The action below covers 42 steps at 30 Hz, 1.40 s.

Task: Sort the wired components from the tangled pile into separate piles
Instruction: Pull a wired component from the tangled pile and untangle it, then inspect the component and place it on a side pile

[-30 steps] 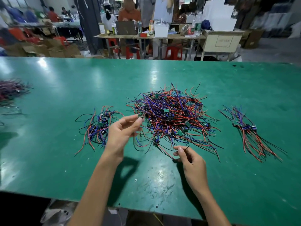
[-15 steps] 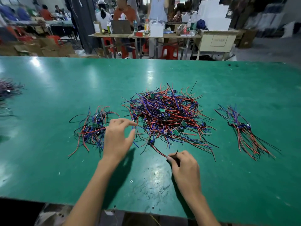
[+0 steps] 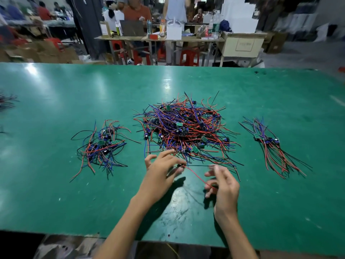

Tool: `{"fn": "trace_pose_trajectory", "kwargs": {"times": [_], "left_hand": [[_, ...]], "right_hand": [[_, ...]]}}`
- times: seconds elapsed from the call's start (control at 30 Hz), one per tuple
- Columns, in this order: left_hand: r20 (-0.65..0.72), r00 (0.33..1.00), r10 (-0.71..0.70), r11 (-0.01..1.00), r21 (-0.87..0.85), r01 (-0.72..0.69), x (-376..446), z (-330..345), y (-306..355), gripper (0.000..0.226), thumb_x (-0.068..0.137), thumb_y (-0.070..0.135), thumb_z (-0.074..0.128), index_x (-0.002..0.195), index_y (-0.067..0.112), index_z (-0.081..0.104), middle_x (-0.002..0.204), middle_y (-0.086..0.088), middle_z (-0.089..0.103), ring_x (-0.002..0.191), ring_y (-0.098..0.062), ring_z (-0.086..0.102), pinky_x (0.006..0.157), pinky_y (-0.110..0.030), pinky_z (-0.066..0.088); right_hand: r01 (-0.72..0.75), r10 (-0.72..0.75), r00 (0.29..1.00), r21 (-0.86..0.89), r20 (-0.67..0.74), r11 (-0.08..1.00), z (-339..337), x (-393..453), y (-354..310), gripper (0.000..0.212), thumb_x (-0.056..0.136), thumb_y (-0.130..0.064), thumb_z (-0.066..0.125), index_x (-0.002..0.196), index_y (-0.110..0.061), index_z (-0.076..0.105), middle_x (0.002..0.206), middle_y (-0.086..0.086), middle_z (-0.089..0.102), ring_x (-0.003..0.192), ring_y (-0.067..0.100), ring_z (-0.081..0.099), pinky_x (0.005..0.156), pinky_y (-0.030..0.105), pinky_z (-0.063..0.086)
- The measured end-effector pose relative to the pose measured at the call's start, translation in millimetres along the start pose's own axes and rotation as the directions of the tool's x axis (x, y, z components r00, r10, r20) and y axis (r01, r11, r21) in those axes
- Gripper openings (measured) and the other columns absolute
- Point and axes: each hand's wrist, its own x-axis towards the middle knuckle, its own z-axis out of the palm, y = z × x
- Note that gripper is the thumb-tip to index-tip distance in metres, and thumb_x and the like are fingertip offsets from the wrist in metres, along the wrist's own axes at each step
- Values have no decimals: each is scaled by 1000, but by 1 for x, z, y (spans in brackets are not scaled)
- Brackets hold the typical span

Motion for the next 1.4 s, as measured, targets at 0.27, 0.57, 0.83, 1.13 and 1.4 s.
{"fn": "trace_pose_trajectory", "kwargs": {"times": [0.27, 0.57, 0.83, 1.13, 1.4], "left_hand": [[-235, 951, -202, 884, -463, 73, 7, -12, 29, 34, 71, 28, 90, 102, 37, 77, 81, 17, 75, 75, -7, 70, 78, -26, 52], [-45, 998, -37, 913, -408, 15, -1, 4, 40, 26, 72, 19, 90, 96, 20, 78, 84, 14, 74, 66, 1, 63, 62, -7, 42], [-92, 993, -72, 901, -432, 26, -1, -13, 35, 23, 70, 21, 91, 91, 16, 81, 82, 10, 75, 61, -10, 63, 58, -20, 47], [-488, 721, -491, 865, -373, 336, 46, -104, -72, 18, 77, 18, 87, 92, 11, 78, 83, -5, 77, 65, -8, 64, 74, -29, 56], [-396, 824, -405, 755, 363, 546, 58, -81, -112, 38, 86, 32, 76, 120, 17, 68, 122, -14, 60, 119, -34, 46, 97, -46, 33]], "right_hand": [[2, 16, 994, 165, -105, 986, -3, 0, -3, 23, 109, -37, 40, 118, -24, 56, 89, 10, 71, 48, 17, 54, 37, 24, 41], [31, -22, 981, -43, 191, 999, 4, -7, -7, 25, 89, -39, 72, 102, -17, 76, 82, 3, 74, 56, 12, 57, 48, 18, 46], [62, -62, 986, 5, 155, 998, 4, -6, -8, 38, 80, -29, 76, 115, -16, 68, 85, 8, 78, 51, 9, 56, 53, 17, 50], [58, -45, 972, -50, 232, 997, 3, -3, -2, 19, 90, -13, 72, 101, -28, 76, 86, 13, 78, 53, 11, 55, 54, 16, 49], [70, -53, 971, -63, 232, 996, 0, -2, -1, 20, 92, -7, 69, 97, -24, 77, 83, 14, 76, 57, 15, 54, 56, 18, 48]]}}
